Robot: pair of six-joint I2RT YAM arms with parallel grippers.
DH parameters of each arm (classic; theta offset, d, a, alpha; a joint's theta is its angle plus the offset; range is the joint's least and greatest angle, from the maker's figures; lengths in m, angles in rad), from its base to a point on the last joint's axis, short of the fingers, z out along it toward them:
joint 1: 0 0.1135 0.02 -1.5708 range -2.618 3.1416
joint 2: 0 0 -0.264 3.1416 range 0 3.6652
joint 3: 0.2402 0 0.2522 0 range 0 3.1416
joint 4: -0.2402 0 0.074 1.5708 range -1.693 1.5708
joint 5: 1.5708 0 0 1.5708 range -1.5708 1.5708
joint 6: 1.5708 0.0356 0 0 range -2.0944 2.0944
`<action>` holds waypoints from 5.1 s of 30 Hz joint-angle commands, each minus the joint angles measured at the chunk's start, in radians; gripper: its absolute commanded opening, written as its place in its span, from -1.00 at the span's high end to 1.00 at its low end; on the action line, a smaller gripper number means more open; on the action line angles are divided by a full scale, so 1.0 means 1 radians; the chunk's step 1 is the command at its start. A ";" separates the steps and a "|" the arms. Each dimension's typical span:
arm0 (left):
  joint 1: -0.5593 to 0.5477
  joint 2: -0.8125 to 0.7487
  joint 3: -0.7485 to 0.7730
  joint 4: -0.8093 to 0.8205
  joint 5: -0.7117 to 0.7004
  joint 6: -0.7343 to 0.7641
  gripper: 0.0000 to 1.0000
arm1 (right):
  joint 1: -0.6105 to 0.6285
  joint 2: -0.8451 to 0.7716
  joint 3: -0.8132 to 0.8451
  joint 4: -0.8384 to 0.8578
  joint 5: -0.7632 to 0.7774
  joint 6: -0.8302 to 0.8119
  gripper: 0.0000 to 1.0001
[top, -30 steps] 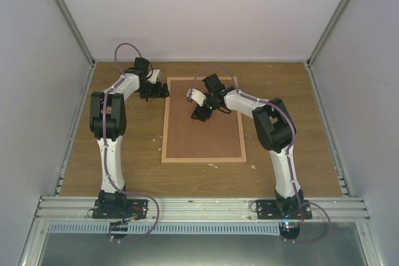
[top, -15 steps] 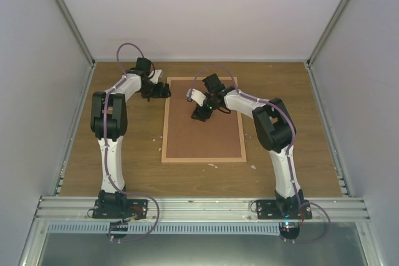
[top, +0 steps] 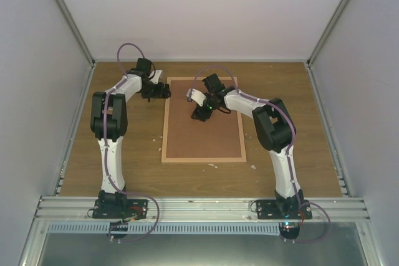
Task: Put the photo into the frame
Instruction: Install the photo frame at the center of the board, then adjust the photo frame at the center of the board.
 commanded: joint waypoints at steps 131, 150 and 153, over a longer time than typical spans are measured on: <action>-0.093 -0.643 -0.672 -0.073 -0.005 0.195 -0.98 | 0.221 -0.257 -0.394 0.078 0.162 -0.011 -0.47; 0.071 -0.666 -0.711 -0.022 0.085 0.086 -0.98 | 0.431 -0.371 -0.503 0.076 -0.004 -0.125 -0.43; 0.082 -0.665 -0.717 -0.017 0.101 0.080 -0.98 | 0.458 -0.330 -0.501 0.137 0.112 -0.095 -0.33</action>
